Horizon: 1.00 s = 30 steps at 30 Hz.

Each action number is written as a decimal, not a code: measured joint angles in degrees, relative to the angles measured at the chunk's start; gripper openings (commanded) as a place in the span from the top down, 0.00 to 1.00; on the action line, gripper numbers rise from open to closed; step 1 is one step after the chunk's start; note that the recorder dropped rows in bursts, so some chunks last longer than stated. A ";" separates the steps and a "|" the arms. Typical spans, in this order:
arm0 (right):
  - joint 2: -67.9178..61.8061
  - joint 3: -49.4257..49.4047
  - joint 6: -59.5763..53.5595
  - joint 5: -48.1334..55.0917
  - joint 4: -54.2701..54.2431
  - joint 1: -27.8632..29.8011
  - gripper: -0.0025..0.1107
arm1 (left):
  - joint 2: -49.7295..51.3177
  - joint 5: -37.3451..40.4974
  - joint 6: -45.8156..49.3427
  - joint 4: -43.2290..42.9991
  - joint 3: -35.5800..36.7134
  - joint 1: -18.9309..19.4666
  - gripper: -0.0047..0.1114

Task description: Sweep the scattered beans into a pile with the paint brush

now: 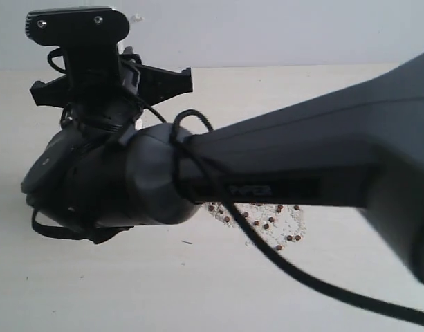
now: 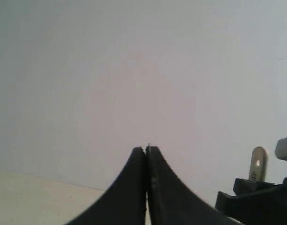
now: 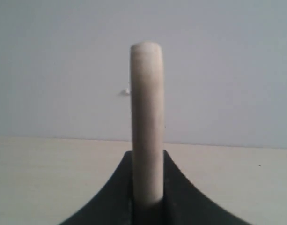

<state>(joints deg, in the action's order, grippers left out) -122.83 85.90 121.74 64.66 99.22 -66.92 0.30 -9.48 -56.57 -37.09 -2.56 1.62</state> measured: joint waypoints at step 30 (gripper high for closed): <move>-17.19 18.78 -0.31 -9.03 0.10 5.92 0.98 | 0.00 0.00 0.00 0.00 0.00 0.00 0.96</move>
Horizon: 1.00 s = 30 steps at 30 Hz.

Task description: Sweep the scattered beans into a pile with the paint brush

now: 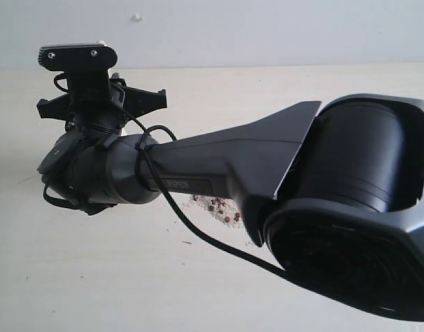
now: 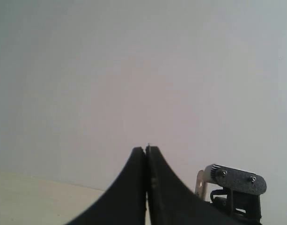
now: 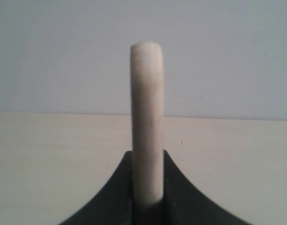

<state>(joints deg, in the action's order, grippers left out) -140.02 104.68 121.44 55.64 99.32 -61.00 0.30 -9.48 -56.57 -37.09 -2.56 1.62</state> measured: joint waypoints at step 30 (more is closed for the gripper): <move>-1.84 1.69 -20.42 7.01 -12.49 3.40 0.98 | 0.00 0.00 0.00 0.00 0.00 0.00 0.96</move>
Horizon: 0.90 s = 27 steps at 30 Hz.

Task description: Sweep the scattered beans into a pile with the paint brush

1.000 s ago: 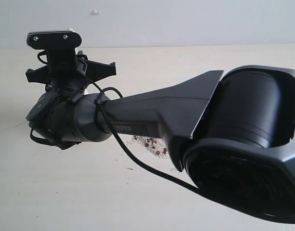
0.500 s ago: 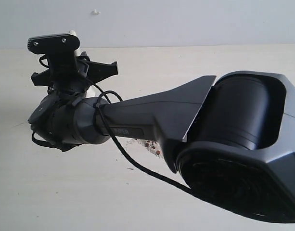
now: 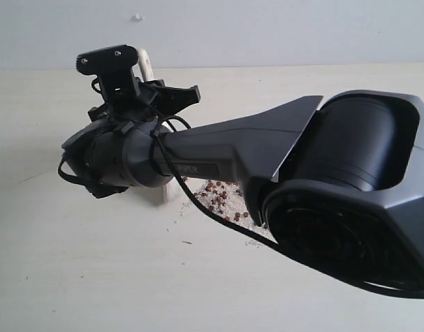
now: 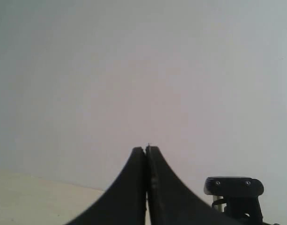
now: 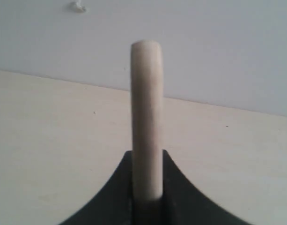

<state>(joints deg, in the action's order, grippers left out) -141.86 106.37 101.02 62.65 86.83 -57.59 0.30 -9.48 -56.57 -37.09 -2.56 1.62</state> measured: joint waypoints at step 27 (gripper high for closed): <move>3.29 2.10 -6.03 -1.21 -2.05 -1.07 0.98 | 0.00 0.00 0.00 0.00 0.00 0.00 0.96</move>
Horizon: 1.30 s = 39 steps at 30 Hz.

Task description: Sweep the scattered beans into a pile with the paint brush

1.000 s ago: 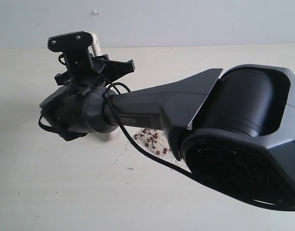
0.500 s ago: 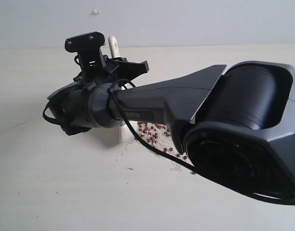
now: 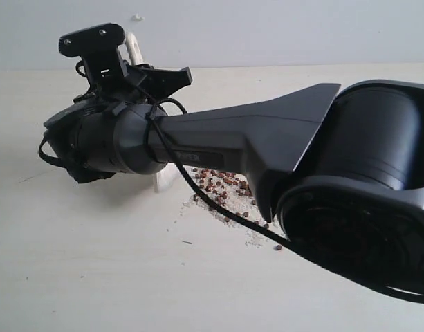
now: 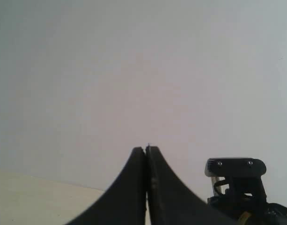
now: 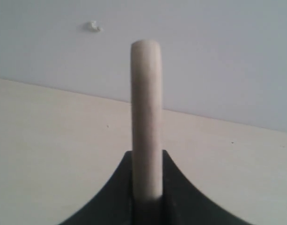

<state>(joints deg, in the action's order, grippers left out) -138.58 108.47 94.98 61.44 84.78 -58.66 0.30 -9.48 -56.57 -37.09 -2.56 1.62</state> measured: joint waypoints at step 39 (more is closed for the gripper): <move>-1.65 0.17 13.40 -10.83 5.50 5.46 0.98 | 0.00 0.00 0.00 0.00 0.00 0.00 0.96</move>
<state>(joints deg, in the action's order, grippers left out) -140.22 108.65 108.39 50.60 90.28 -53.20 0.30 -9.48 -56.57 -37.09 -2.56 1.62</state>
